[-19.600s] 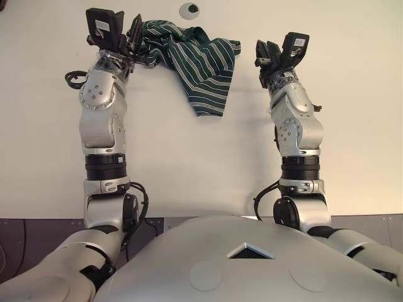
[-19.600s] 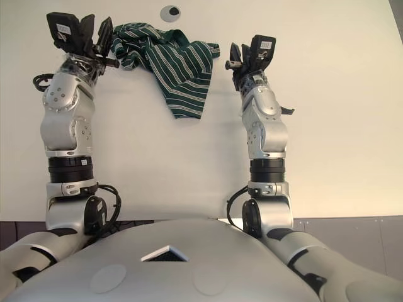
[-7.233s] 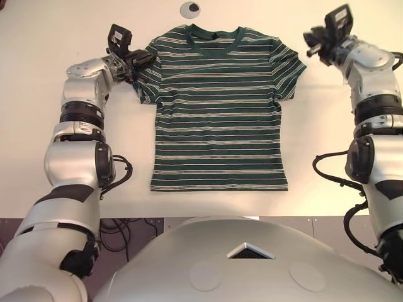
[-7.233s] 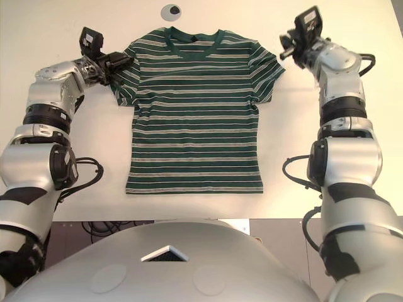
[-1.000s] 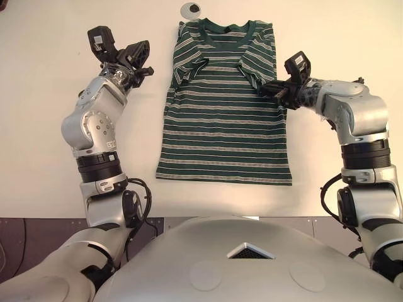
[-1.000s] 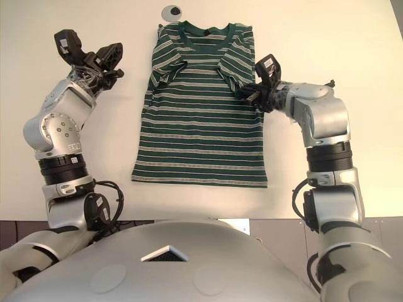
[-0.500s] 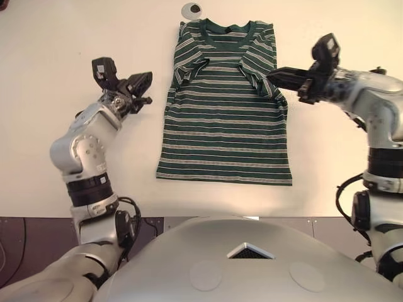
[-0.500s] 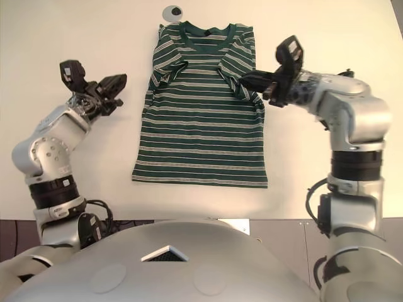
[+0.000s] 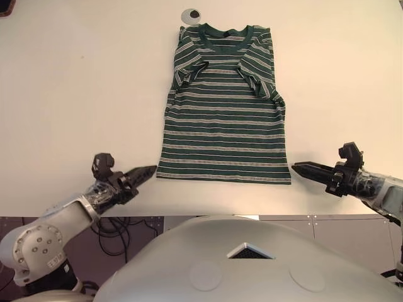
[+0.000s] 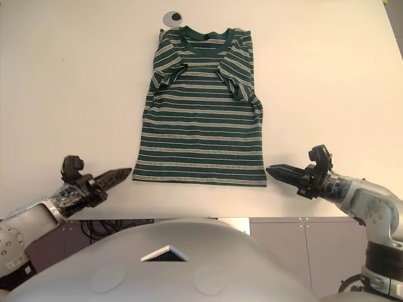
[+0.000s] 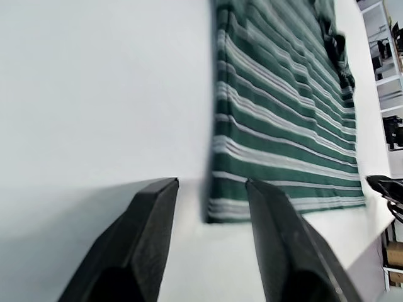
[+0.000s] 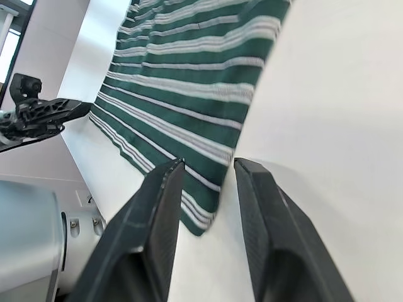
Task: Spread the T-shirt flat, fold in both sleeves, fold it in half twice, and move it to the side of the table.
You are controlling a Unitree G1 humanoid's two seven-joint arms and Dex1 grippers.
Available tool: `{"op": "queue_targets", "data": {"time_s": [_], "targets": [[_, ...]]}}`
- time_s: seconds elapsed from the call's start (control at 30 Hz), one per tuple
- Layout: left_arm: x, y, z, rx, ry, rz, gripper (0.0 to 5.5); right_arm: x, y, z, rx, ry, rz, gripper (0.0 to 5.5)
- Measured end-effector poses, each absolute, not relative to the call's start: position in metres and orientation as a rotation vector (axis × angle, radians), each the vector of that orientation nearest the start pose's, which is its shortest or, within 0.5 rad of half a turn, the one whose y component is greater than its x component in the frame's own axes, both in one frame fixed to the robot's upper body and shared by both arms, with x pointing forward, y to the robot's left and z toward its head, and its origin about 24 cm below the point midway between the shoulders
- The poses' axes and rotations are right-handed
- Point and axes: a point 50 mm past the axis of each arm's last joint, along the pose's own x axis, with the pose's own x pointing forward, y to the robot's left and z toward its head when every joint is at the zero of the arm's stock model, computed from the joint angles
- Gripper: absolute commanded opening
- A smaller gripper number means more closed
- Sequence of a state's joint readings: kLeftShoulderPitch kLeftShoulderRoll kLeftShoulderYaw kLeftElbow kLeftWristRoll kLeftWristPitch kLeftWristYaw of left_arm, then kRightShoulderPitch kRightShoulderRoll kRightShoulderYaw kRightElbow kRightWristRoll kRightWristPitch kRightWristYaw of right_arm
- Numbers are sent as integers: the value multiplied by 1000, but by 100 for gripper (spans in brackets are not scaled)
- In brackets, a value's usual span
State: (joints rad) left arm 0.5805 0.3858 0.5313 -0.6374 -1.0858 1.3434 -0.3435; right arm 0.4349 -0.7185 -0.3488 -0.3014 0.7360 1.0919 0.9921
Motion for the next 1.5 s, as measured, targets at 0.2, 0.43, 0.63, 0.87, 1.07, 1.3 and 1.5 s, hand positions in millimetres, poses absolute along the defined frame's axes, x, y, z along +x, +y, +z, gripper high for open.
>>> {"op": "queue_targets", "data": {"time_s": [0.2,0.43,0.63,0.87,1.07,1.3,1.5], "targets": [[84,216,49,-671,924,-394,191,117,-261,40,524,963,713,141],[88,207,44,-669,915,-400,71,113,-246,36,539,984,791,145],[87,204,42,-671,919,-391,0,115,-250,34,558,976,798,121],[87,200,41,-678,915,-399,0,117,-252,37,533,1000,818,14],[86,200,41,-681,910,-400,0,118,-250,38,529,996,828,1],[86,202,50,-679,879,-480,0,120,-249,40,540,984,858,1],[75,204,80,-665,801,-691,0,96,-253,47,613,1035,989,1]]}}
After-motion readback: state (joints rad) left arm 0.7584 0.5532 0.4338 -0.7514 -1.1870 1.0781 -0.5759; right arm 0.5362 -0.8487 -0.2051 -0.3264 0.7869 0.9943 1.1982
